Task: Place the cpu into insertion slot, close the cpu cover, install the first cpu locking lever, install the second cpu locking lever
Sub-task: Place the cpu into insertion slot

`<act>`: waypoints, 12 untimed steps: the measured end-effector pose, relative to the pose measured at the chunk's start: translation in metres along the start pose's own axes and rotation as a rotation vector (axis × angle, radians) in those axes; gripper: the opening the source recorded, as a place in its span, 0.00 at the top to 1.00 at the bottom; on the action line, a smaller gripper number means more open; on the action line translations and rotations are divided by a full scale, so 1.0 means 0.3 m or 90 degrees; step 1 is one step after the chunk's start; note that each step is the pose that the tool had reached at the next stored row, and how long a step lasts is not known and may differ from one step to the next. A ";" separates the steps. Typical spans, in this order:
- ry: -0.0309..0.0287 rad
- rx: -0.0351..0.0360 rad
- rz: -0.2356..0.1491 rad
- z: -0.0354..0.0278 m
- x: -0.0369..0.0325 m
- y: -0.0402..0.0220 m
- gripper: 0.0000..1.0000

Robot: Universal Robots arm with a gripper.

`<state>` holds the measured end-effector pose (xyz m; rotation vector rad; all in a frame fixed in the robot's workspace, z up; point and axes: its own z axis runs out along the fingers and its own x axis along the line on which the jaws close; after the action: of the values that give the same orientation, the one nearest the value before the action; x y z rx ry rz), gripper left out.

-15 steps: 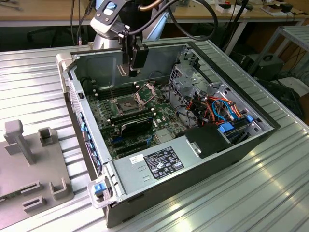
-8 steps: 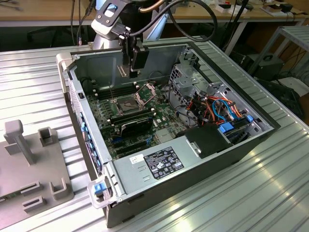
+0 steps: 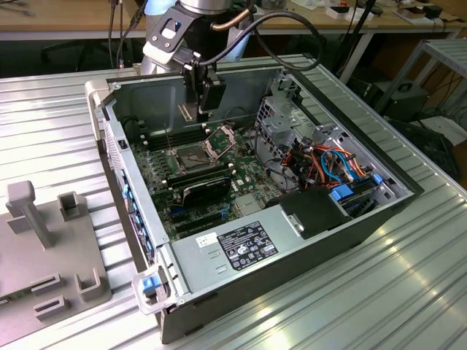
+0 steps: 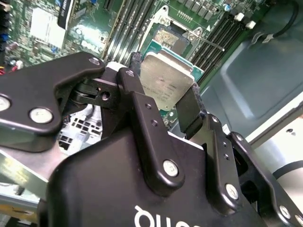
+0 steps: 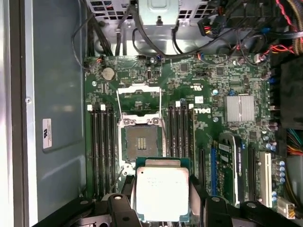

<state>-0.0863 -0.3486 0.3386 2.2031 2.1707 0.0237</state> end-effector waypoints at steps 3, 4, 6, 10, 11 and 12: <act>0.0012 -0.0005 -0.032 0.021 0.007 0.000 0.45; 0.0013 -0.0006 -0.033 0.027 0.014 0.000 0.45; 0.0014 -0.0007 -0.035 0.040 0.036 0.000 0.45; 0.0015 -0.0007 -0.034 0.067 0.061 0.004 0.45; 0.0014 -0.0007 -0.032 0.075 0.061 0.009 0.45; 0.0012 -0.0006 -0.030 0.081 0.061 0.012 0.45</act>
<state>-0.0813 -0.3309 0.3142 2.1508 2.2231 0.0250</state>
